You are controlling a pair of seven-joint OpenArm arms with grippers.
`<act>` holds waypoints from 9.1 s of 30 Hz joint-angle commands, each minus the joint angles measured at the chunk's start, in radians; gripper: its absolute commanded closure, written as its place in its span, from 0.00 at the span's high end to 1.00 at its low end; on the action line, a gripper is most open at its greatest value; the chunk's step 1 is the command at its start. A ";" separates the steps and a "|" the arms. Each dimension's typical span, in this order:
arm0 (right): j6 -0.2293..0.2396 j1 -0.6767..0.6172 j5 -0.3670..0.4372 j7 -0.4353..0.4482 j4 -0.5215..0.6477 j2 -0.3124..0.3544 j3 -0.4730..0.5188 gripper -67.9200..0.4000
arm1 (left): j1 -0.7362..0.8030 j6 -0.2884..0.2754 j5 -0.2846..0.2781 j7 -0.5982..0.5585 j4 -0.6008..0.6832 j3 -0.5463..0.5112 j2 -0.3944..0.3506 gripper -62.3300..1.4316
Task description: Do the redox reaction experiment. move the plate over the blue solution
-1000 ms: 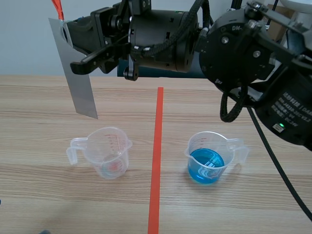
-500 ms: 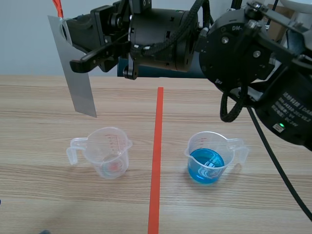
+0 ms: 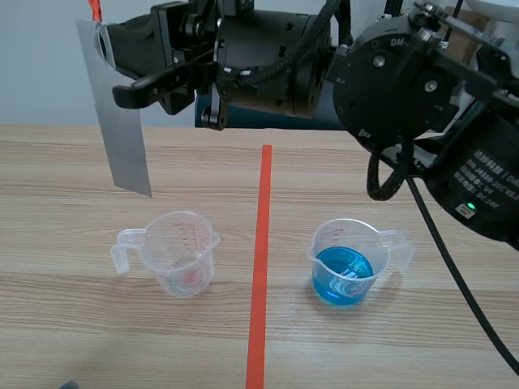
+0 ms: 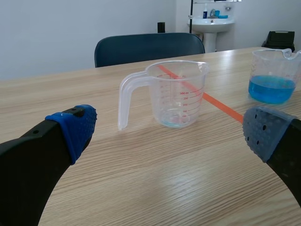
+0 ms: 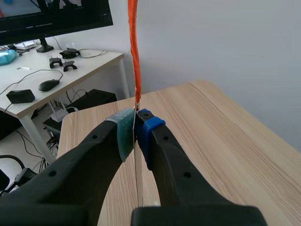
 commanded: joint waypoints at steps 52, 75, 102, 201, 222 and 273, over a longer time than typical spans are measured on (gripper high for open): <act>0.177 -0.080 0.164 0.440 0.144 0.835 0.079 0.01 | 0.612 -0.009 -0.719 0.077 0.457 -0.008 -0.905 1.00; 0.172 -0.210 -0.006 0.651 0.031 0.911 0.079 0.01 | 0.312 -0.096 -0.752 0.439 0.666 -0.009 -1.214 0.12; 0.201 -0.206 -0.053 0.783 0.026 0.921 0.104 0.01 | 0.232 -0.086 -0.756 0.665 0.795 -0.008 -1.154 0.08; 0.261 -0.226 -0.017 0.776 0.025 0.919 0.104 0.01 | -1.001 -0.370 -0.447 1.116 0.563 1.004 -0.385 0.08; 0.261 -0.226 -0.017 0.776 0.025 0.919 0.104 0.01 | -1.001 -0.370 -0.447 1.117 0.528 1.048 -0.362 0.08; 0.262 -0.224 -0.017 0.760 0.025 0.919 0.104 0.01 | -1.001 -0.370 -0.448 1.117 0.528 1.049 -0.362 0.08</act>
